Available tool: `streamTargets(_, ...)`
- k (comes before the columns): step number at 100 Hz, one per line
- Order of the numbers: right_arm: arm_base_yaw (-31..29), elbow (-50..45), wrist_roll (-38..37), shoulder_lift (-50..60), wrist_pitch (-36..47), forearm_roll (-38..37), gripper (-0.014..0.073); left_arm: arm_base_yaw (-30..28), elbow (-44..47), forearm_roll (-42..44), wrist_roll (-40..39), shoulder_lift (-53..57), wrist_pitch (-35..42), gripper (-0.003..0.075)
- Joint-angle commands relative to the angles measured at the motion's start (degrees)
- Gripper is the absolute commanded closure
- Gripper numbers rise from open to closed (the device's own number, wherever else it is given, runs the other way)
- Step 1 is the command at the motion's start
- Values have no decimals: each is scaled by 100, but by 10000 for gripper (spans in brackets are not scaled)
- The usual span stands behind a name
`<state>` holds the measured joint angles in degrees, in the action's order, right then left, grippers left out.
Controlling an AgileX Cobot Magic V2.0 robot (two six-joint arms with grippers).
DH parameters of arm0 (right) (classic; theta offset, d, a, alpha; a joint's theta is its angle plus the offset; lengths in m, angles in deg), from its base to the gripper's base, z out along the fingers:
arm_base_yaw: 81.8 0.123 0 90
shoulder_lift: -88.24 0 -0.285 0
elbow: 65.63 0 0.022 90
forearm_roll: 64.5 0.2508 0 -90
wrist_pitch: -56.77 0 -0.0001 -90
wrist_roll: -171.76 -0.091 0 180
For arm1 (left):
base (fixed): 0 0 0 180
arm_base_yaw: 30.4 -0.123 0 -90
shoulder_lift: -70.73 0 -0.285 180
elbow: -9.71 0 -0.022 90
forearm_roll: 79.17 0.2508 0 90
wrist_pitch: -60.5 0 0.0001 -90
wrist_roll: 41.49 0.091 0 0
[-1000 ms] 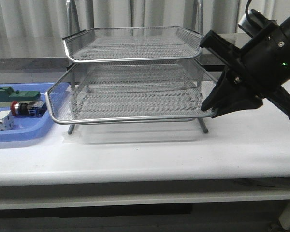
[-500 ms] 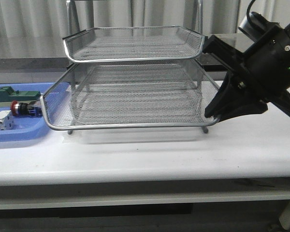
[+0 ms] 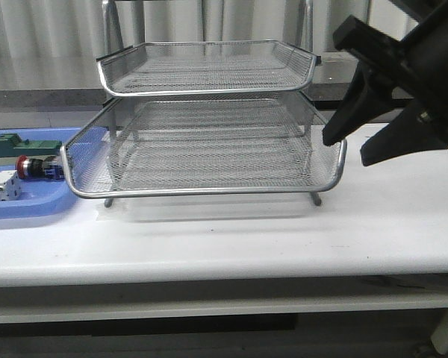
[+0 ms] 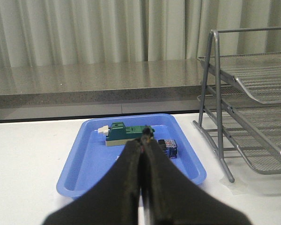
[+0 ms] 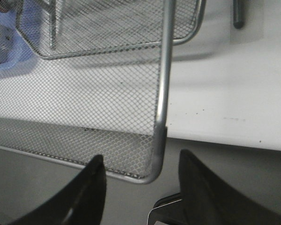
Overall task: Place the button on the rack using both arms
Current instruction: 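Pull the middle mesh tray out toward the robot with the right gripper, then release the tray edge and lift the right gripper away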
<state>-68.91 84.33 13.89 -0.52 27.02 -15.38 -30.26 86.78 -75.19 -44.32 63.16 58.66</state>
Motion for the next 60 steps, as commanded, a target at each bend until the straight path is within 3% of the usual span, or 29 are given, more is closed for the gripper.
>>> streamTargets(1,-35,124,77,389,-40,-127,212,-3,322,-23,-44,168,489,741)
streamTargets(60,-740,131,-1950,2108,-880,-3482,214,-3,322,-23,-44,168,489,741)
